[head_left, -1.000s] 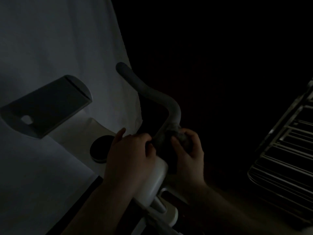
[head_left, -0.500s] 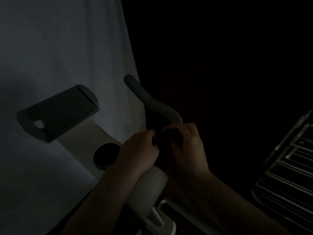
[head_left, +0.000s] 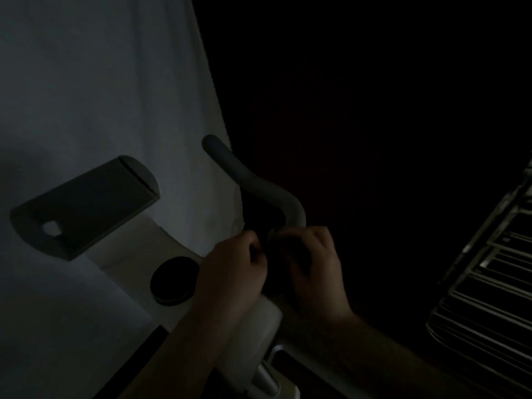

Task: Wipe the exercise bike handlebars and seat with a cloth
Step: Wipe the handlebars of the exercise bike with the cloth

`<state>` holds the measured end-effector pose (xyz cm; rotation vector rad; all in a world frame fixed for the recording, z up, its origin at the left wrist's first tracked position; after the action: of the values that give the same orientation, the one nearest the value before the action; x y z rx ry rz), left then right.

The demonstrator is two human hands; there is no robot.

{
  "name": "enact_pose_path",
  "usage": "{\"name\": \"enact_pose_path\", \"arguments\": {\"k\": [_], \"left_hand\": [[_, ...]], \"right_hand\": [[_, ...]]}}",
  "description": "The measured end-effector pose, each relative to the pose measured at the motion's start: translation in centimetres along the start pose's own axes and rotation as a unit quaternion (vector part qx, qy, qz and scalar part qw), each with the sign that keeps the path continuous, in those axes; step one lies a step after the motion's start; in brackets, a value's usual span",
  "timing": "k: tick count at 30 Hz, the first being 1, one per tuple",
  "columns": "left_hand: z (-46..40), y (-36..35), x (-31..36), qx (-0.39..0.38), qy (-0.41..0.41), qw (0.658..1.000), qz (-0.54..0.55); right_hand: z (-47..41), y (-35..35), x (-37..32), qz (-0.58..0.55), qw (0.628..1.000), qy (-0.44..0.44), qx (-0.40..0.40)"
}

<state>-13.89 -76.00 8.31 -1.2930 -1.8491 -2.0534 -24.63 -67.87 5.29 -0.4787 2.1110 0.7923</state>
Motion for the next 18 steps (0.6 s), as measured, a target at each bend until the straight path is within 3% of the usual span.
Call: {"name": "enact_pose_path", "arguments": {"k": [3,7,11,16,18], "left_hand": [[0.0,0.0,-0.1,-0.004,0.006,1.0,-0.003],[0.0,0.1,0.1,-0.004,0.009,1.0,-0.008],[-0.1,0.0,-0.3,-0.009,0.026,1.0,0.001],[-0.1,0.1,-0.3,-0.006,0.03,0.999,0.009],[-0.1,0.1,-0.3,-0.004,0.032,0.999,0.01]], "right_hand": [[0.6,-0.2,1.8,-0.105,0.981,-0.136,0.095],[4.2,-2.4,1.6,-0.357,0.908,-0.211,0.067],[5.1,-2.6,2.0,-0.442,0.845,-0.285,0.099],[5.9,-2.6,0.5,-0.456,0.852,-0.248,0.065],[5.9,-2.3,0.7,-0.417,0.877,-0.227,0.07]]}}
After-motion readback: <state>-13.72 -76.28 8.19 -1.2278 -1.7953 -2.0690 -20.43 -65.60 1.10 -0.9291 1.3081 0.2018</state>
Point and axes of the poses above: each hand's wrist, its own z-axis away from the middle knuckle, its own y-axis out of the back of the hand, x = y × z, the point moved 6 cm from there along -z, towards the middle knuckle, and after that the axes turned 4 degrees about y, right-handed, at the moved point
